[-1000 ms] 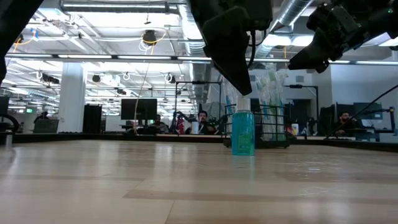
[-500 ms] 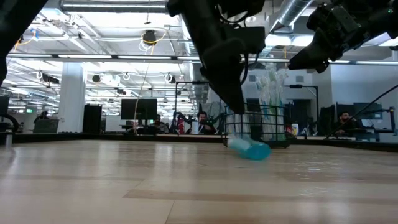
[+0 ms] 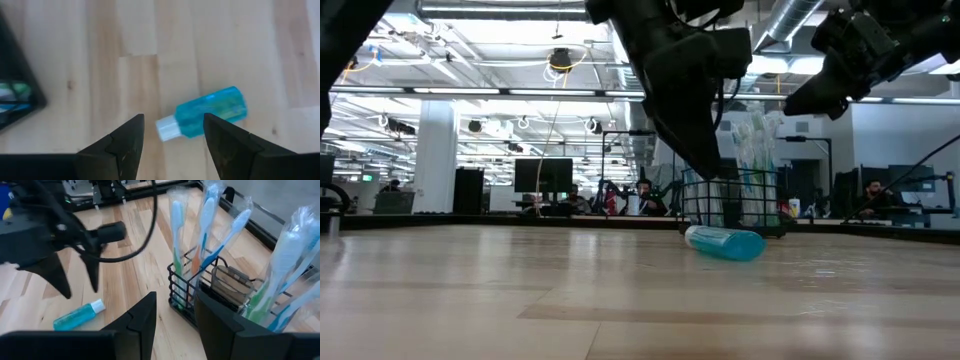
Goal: Pick & Place toothbrushing station
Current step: Put the mouthwash bottle into the mesh organizer
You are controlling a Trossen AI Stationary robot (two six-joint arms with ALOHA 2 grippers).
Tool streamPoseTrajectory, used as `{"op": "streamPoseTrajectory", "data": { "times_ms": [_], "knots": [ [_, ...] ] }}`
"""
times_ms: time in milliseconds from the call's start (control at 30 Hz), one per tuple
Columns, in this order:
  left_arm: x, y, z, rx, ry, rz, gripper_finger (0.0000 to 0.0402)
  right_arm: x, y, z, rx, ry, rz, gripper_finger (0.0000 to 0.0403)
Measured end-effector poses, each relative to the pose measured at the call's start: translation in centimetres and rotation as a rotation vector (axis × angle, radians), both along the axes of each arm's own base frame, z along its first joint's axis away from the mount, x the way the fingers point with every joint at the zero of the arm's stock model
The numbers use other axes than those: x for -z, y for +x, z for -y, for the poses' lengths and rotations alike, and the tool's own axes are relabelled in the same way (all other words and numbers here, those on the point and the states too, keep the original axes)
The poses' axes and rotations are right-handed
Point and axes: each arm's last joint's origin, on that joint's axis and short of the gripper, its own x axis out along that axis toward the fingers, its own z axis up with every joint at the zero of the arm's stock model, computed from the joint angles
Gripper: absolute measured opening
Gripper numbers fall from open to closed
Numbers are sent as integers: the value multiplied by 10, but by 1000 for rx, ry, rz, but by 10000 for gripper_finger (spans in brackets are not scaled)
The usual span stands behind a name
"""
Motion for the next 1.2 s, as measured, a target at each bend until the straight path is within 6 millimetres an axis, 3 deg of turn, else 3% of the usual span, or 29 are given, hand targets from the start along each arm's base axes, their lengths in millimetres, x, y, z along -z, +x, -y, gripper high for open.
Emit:
{"op": "streamPoseTrajectory", "data": {
  "times_ms": [267, 567, 733, 1000, 1200],
  "knots": [
    [1, -3, 3, 15, 3, -33, 188, 10, 15, -6, -14, 93, -44, 123],
    [3, -4, 3, 86, 44, -39, 179, 17, 34, -12, -86, 60, -53, 123],
    [21, -12, 0, 59, 41, -100, 179, 12, 38, -15, -78, 132, -37, 122],
    [53, -30, 4, 48, 45, -192, 178, 20, 42, -38, -178, 199, -94, 122],
    [60, -35, 19, 76, -21, -193, 167, 21, 42, -49, -219, 226, -104, 122]
  ]
}}
